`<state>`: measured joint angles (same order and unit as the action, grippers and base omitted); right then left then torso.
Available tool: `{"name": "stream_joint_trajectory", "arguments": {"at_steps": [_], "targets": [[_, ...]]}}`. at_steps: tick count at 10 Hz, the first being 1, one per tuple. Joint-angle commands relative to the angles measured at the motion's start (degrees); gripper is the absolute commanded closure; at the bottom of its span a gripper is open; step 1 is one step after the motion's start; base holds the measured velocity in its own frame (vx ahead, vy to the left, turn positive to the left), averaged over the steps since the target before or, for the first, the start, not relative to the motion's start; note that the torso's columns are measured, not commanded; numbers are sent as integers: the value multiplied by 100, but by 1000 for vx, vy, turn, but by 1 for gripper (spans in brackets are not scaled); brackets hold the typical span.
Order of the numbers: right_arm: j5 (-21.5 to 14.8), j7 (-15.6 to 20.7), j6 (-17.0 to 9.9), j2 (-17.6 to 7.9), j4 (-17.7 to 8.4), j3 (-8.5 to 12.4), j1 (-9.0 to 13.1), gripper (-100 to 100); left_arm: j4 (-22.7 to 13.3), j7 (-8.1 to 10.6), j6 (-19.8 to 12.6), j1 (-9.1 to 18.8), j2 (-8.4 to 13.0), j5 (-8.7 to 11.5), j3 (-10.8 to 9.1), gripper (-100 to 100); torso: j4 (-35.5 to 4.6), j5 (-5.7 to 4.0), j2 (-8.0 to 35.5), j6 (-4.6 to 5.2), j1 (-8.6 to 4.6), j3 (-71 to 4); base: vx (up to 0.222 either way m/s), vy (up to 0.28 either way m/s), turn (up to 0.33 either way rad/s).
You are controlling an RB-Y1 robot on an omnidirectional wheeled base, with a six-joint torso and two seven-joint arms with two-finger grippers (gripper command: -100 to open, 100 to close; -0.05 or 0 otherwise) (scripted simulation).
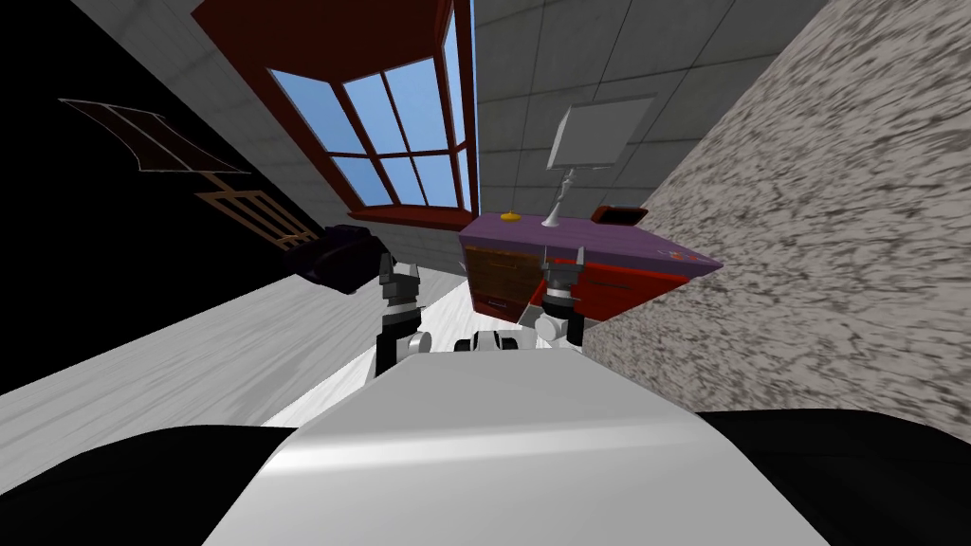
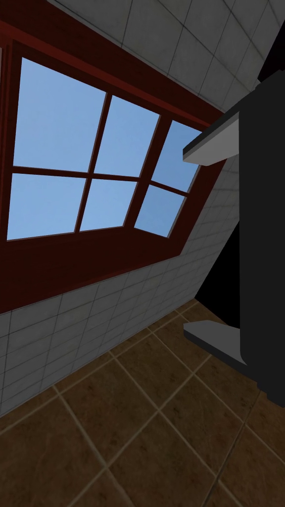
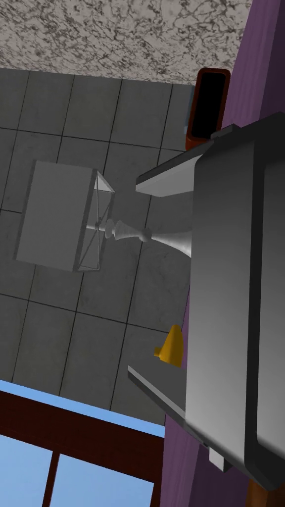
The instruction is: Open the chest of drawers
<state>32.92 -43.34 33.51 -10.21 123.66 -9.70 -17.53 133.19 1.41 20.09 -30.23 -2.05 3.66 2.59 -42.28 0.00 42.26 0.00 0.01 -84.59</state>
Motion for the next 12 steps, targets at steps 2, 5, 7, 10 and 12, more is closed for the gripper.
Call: {"name": "stream_joint_trajectory", "arguments": {"at_steps": [2,5,7,10,12], "targets": [[446,-559,144,29,-110,-112,149,-100,0,0,0,0,0,0,0,0,-2,-2,8,1,-9,4,26,33,5],[746,-1037,240,42,-195,-188,242,-100,0,0,0,0,0,0,0,0,0,3,-1,0,13,-1,39,64,8],[1015,-1304,334,53,-287,-265,329,-100,0,0,0,0,0,0,0,0,-2,-4,7,1,-15,4,30,30,7],[1284,-1770,427,60,-387,-343,410,-100,0,0,0,0,0,0,0,0,1,2,-3,0,8,-1,44,50,11],[1536,-2097,517,64,-495,-422,483,-100,0,0,0,0,0,0,0,0,-2,0,6,0,0,4,29,49,13]]}}
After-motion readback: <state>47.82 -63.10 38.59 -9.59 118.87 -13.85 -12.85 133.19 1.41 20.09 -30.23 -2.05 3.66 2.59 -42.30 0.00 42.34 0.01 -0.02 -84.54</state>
